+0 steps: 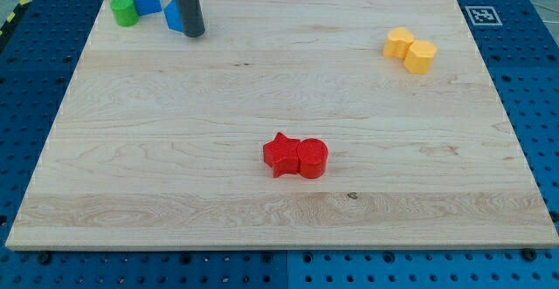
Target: Move the blue cube to the bottom of the blue triangle
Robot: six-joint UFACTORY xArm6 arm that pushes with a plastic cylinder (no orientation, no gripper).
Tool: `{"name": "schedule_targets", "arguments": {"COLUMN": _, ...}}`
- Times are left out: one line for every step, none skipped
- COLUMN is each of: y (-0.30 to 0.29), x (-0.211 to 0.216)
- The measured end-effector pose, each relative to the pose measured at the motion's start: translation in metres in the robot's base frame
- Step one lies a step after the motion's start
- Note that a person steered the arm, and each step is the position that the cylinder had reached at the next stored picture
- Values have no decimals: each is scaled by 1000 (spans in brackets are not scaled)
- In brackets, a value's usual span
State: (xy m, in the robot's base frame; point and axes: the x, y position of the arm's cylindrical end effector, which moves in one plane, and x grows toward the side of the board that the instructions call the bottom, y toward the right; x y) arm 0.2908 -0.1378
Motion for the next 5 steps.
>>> {"name": "schedule_targets", "arguments": {"y": 26, "x": -13}}
{"name": "schedule_targets", "arguments": {"y": 35, "x": -14}}
{"name": "schedule_targets", "arguments": {"y": 33, "x": -21}}
{"name": "schedule_targets", "arguments": {"y": 17, "x": -21}}
{"name": "schedule_targets", "arguments": {"y": 16, "x": -12}}
